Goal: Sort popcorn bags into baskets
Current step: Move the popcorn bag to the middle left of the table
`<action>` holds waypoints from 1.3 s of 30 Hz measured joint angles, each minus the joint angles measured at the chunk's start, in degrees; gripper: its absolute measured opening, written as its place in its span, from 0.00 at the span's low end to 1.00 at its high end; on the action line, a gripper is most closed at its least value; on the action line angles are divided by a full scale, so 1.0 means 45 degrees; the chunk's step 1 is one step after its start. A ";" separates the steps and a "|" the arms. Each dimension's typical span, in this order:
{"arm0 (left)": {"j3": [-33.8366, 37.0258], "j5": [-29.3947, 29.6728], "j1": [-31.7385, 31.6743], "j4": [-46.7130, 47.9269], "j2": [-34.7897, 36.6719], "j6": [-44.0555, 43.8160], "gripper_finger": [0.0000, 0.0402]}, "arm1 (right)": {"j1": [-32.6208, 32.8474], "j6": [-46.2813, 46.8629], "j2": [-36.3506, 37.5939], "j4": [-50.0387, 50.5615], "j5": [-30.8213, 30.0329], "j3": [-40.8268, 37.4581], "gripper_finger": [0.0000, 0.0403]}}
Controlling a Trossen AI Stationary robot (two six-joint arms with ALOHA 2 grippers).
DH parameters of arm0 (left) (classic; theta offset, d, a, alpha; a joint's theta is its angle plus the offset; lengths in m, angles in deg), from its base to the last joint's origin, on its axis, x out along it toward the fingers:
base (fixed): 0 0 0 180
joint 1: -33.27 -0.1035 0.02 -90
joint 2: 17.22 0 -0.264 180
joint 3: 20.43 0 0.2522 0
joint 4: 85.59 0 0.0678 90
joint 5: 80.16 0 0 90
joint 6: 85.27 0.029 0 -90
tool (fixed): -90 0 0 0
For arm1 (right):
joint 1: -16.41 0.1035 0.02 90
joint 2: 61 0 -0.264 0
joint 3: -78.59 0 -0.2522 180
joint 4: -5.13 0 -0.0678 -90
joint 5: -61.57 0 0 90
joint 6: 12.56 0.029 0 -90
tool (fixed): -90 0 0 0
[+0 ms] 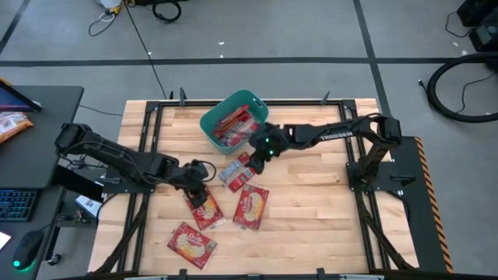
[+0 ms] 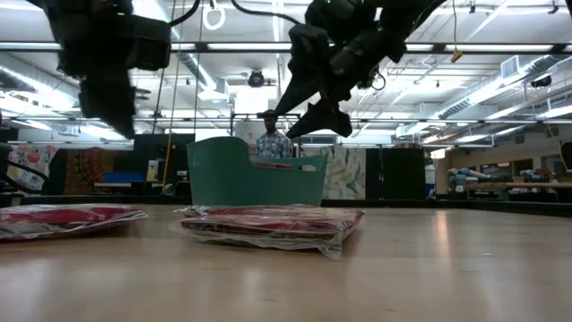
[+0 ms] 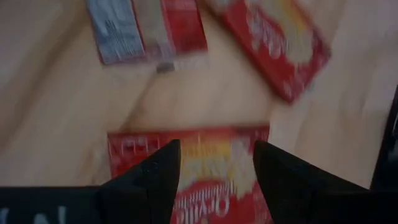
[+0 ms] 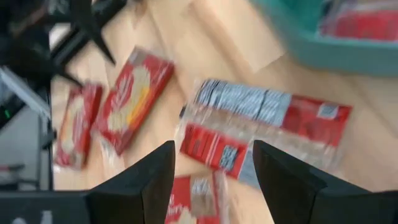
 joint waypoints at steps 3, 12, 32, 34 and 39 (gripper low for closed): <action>0.0000 -0.0482 0.0401 0.0336 -0.0008 0.0590 0.51 | 0.0537 -0.0477 0.0000 0.0346 -0.0398 0.0000 0.55; 0.0000 -0.1116 0.2141 0.0353 -0.0008 0.1163 0.51 | 0.1241 -0.0383 0.0047 0.0999 -0.0827 0.0000 0.52; 0.0024 -0.0461 0.6884 -0.2394 -0.1176 0.1610 0.51 | 0.3205 0.0293 0.0146 0.1540 -0.2037 0.0000 0.49; 0.0024 -0.0474 0.7170 -0.2864 -0.1679 0.1908 0.51 | 0.3294 0.0521 0.0146 0.1542 -0.2129 0.0000 0.49; 0.0024 -0.0468 0.7546 -0.3112 -0.2971 0.1890 0.51 | 0.3533 0.1083 0.0146 0.1538 -0.2133 0.0000 0.49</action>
